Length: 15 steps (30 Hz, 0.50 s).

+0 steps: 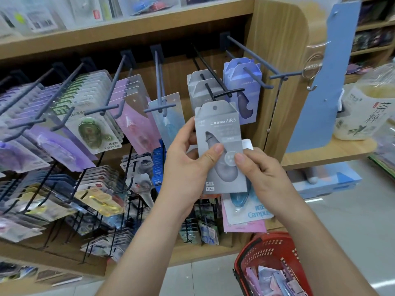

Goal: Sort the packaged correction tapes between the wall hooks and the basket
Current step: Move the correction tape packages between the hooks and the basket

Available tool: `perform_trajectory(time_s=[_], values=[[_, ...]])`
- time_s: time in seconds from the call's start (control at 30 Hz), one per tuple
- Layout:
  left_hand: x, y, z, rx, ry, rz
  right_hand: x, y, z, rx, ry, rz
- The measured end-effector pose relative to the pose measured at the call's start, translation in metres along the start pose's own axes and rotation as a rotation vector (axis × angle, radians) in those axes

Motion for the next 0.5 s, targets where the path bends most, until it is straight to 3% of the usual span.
perform_trajectory(time_s=[0.2,0.4,0.5], values=[[-0.001,0.008,0.008,-0.1,0.026,0.045,-0.003,0.004,0.002,-0.121,-0.018,-0.002],[0.014,-0.011,0.015,-0.179,-0.066,-0.153,-0.006,0.003,-0.002,-0.258,0.049,-0.008],[0.015,-0.013,0.01,-0.167,-0.076,-0.089,-0.007,0.001,0.002,-0.22,0.074,0.048]])
Point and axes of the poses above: each hand's wrist, its own x-axis away from the middle knuckle, its own y-axis out of the palm, z = x × y, the point moved 1 cm from there along -x, towards the middle knuckle, and after that the axes turned 4 degrees about -z, right-handed, at the moved point
